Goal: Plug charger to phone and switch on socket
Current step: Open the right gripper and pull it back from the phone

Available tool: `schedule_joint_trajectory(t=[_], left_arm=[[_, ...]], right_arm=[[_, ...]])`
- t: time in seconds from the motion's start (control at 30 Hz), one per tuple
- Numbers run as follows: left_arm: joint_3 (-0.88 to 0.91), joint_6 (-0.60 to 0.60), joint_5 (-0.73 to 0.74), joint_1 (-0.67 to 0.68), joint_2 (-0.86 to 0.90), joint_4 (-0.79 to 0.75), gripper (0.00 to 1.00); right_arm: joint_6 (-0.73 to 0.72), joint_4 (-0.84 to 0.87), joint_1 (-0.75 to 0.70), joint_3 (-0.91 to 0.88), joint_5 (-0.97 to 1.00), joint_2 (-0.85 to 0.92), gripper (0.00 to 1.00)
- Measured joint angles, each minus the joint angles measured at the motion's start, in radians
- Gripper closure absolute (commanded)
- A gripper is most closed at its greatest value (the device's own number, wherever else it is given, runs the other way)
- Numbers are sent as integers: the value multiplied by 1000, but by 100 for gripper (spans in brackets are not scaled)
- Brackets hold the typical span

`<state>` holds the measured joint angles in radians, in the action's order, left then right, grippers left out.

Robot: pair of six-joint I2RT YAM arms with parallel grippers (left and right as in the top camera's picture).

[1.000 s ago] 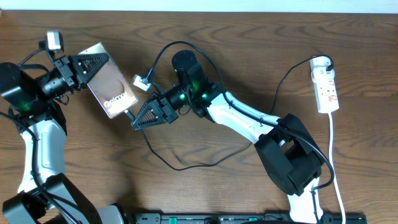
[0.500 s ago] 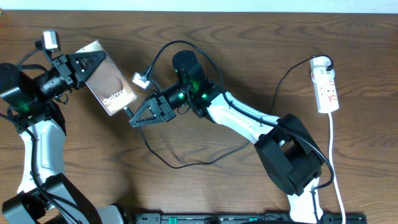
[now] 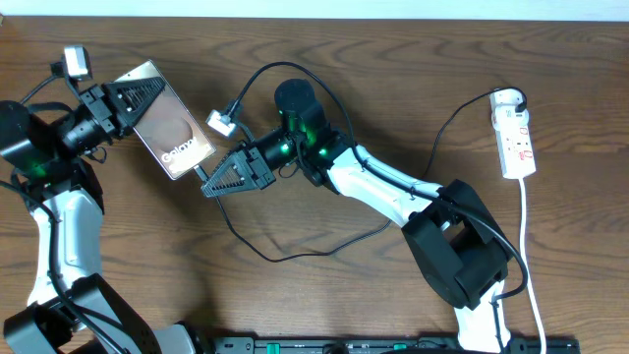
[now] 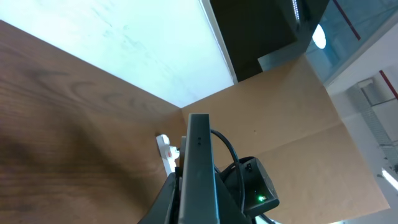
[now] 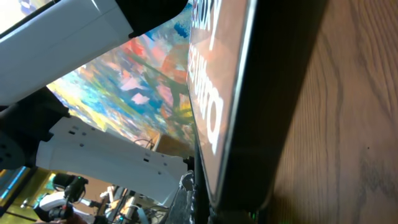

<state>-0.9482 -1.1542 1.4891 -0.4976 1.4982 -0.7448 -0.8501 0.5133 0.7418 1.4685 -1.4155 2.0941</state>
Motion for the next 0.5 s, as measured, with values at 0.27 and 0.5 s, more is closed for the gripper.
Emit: schedule_joint_trajectory(t=[0.27, 0.5], left_arm=[[0, 6, -3, 4, 0, 0, 93], [0, 6, -21, 37, 0, 0, 92]], right_arm=[[-32, 55, -1, -5, -3, 0, 99], [-83, 107, -5, -8, -27, 0, 99]])
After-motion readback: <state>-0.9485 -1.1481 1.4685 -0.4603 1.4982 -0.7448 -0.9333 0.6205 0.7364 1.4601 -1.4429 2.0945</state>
